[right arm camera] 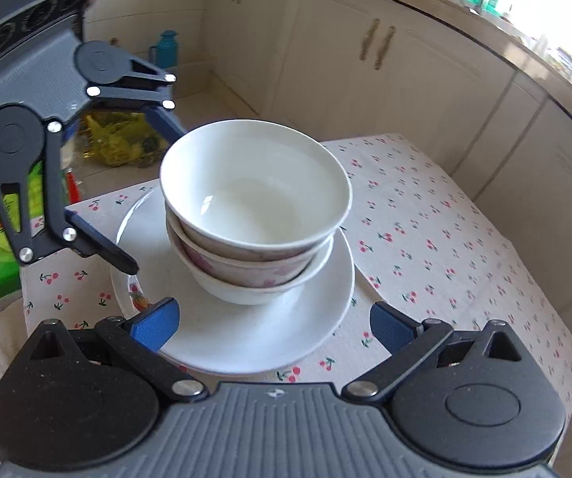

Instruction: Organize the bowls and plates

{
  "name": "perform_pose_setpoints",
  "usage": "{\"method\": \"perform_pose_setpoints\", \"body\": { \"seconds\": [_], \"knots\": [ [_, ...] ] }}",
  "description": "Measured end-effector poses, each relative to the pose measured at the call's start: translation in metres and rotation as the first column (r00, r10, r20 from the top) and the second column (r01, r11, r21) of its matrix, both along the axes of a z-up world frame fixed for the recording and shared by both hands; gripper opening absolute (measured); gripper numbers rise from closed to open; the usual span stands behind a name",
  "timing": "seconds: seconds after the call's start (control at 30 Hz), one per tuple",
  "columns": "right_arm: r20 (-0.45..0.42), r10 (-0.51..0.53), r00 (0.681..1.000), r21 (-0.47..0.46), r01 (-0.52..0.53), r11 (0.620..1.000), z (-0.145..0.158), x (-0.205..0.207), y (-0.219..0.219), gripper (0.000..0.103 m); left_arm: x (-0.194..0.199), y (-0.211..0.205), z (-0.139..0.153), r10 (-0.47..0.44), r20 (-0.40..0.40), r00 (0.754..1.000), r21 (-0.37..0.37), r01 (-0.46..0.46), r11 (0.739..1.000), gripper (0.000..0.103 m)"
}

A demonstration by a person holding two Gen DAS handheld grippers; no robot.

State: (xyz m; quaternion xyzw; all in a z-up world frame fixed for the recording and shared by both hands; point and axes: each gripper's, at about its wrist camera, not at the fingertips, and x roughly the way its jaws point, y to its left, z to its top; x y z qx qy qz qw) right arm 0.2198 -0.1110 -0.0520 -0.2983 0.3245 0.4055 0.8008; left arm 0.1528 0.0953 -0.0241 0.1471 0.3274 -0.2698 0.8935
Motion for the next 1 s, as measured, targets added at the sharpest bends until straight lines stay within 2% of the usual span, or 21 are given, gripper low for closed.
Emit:
{"method": "perform_pose_setpoints", "body": {
  "seconds": [0.1,0.2,0.27,0.37,0.47,0.53,0.67,0.77,0.93,1.0],
  "knots": [
    [0.012,-0.142,0.99,0.034,0.142,0.989,0.006,-0.018,-0.011,0.103,-0.024,-0.001,0.008,0.105,0.063,0.993,-0.077,-0.1,0.992,0.102],
    [0.031,-0.292,0.956,0.088,0.288,0.953,0.01,-0.04,-0.023,0.103,-0.048,-0.007,0.014,0.232,0.123,0.965,-0.169,-0.21,0.963,0.102],
    [0.018,-0.397,0.918,0.125,0.392,0.912,0.011,-0.055,-0.031,0.103,-0.064,-0.014,0.018,0.304,0.146,0.942,-0.209,-0.271,0.94,0.102],
    [-0.027,-0.524,0.851,0.177,0.52,0.836,0.015,-0.073,-0.046,0.103,-0.083,-0.031,0.025,0.402,0.154,0.902,-0.187,-0.373,0.909,0.102],
    [-0.039,-0.618,0.785,0.22,0.61,0.761,0.019,-0.097,-0.058,0.103,-0.103,-0.047,0.033,0.493,0.173,0.853,-0.197,-0.461,0.865,0.102],
    [-0.042,-0.656,0.754,0.243,0.644,0.725,0.023,-0.113,-0.068,0.103,-0.115,-0.053,0.038,0.532,0.164,0.831,-0.234,-0.491,0.839,0.102],
    [-0.043,-0.681,0.731,0.284,0.663,0.693,0.031,-0.141,-0.082,0.103,-0.133,-0.062,0.048,0.562,0.121,0.818,-0.278,-0.515,0.81,0.102],
    [-0.021,-0.701,0.713,0.318,0.67,0.671,0.038,-0.159,-0.086,0.103,-0.147,-0.069,0.053,0.562,0.138,0.816,-0.269,-0.515,0.814,0.102],
    [0.004,-0.696,0.718,0.338,0.654,0.676,0.045,-0.177,-0.084,0.103,-0.161,-0.075,0.059,0.562,0.181,0.807,-0.272,-0.508,0.817,0.102],
    [0.007,-0.691,0.723,0.347,0.646,0.68,0.046,-0.181,-0.083,0.103,-0.162,-0.076,0.06,0.577,0.181,0.797,-0.266,-0.525,0.809,0.102]
  ]
}}
